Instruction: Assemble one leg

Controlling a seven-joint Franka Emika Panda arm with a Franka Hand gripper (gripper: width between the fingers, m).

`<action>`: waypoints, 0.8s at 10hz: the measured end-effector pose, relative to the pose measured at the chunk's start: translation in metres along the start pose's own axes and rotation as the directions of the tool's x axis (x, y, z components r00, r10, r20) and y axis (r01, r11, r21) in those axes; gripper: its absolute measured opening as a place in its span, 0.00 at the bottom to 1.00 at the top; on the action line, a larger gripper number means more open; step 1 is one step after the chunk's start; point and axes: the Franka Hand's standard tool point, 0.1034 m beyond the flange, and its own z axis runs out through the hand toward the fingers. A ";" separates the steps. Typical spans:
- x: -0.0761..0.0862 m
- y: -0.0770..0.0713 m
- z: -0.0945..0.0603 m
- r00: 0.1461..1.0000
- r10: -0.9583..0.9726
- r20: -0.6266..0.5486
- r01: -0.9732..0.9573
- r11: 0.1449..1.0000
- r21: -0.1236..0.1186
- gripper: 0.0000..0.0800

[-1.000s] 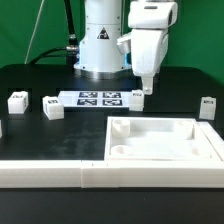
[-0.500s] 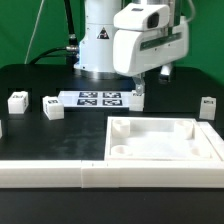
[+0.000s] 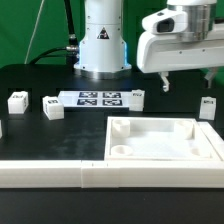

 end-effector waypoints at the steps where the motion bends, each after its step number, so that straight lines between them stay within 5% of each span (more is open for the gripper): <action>1: 0.005 -0.011 0.002 0.992 0.125 0.001 -0.125 0.992 0.014 0.81; 5: 0.010 -0.023 0.003 0.890 0.456 0.028 -0.457 0.888 0.046 0.81; 8: 0.009 -0.025 0.004 0.889 0.456 0.033 -0.457 0.888 0.049 0.81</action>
Offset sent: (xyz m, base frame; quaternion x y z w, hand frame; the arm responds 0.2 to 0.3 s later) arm 0.0000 0.0000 0.0000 0.0000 0.0000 0.1593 0.9872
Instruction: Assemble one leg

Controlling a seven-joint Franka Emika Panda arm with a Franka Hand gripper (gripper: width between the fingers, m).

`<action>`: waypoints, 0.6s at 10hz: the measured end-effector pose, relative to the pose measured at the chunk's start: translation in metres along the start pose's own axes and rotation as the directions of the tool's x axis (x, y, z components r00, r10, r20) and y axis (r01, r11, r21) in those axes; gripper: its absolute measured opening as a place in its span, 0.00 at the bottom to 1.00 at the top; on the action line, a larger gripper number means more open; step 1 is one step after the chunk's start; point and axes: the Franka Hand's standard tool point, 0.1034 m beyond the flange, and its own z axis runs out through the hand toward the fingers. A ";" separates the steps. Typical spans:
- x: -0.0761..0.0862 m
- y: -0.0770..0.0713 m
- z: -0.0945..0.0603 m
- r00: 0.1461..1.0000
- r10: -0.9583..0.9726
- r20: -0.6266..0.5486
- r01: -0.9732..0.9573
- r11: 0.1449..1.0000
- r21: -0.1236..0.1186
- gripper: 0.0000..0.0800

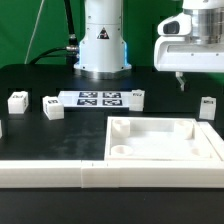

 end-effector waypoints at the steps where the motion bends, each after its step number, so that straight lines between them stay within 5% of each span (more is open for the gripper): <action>1: -0.005 -0.004 0.004 1.000 -0.025 0.002 0.025 1.000 0.001 0.81; 2: -0.007 0.001 0.005 0.992 -0.064 0.107 0.066 0.998 -0.021 0.81; 6: -0.003 -0.003 0.008 0.907 -0.070 0.415 0.094 0.995 -0.037 0.81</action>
Offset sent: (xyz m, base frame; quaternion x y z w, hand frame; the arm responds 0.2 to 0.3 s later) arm 0.0042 0.0217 0.0037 0.0041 -0.3243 -0.0170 0.9458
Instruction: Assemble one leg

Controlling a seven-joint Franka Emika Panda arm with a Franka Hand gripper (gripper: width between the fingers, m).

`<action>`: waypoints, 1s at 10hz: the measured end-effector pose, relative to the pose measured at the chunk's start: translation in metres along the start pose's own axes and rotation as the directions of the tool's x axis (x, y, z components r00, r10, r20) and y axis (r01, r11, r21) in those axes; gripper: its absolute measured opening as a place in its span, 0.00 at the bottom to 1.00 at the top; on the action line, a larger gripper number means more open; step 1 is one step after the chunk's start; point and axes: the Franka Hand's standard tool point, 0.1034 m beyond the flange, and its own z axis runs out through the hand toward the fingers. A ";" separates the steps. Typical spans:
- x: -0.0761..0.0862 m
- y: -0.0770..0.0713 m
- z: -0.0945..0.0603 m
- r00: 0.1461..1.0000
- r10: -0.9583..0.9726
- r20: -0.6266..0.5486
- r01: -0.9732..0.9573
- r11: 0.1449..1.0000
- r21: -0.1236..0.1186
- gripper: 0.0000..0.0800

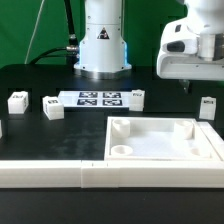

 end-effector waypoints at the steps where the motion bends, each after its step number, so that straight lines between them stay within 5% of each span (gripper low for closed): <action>1: 0.001 0.002 0.003 0.998 0.004 0.060 -0.003 1.000 -0.007 0.81; 7: -0.012 0.002 0.030 0.871 0.020 0.492 0.014 0.998 -0.064 0.81; 10: -0.012 0.008 0.049 0.877 0.031 0.479 0.001 0.998 -0.067 0.81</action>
Offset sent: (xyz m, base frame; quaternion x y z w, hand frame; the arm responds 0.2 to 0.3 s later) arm -0.0019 0.0189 -0.0053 -0.0081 -0.2375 0.0248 0.9710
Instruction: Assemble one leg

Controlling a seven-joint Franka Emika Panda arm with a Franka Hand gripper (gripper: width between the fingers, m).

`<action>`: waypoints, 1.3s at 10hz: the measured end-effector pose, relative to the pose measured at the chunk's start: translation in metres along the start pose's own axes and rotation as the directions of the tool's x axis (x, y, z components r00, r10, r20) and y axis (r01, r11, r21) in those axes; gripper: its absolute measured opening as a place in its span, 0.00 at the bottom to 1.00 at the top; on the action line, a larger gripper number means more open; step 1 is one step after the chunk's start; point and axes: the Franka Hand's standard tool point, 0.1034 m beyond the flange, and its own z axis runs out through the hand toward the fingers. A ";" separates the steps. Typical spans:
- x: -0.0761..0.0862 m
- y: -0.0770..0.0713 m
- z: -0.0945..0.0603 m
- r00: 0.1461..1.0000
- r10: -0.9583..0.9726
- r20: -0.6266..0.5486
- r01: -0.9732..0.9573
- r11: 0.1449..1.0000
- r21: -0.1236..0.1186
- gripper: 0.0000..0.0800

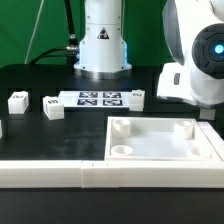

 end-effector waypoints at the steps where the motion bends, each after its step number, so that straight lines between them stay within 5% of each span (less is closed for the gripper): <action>1: 0.001 0.000 0.004 1.000 0.003 -0.001 -0.003 1.000 -0.003 0.81; 6: -0.001 -0.006 0.013 1.000 -0.002 -0.008 0.002 1.000 -0.018 0.78; 7: -0.001 -0.006 0.013 1.000 -0.002 -0.009 0.002 1.000 -0.018 0.55; 8: -0.001 -0.006 0.013 1.000 -0.002 -0.008 0.002 1.000 -0.018 0.55; 9: -0.001 -0.006 0.013 1.000 -0.002 -0.008 0.002 1.000 -0.019 0.36; 13: -0.001 -0.006 0.013 1.000 -0.002 -0.008 0.002 1.000 -0.019 0.36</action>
Offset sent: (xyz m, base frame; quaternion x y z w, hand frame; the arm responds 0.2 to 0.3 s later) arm -0.0046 0.0105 -0.0050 -0.0060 0.0184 0.0215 0.9996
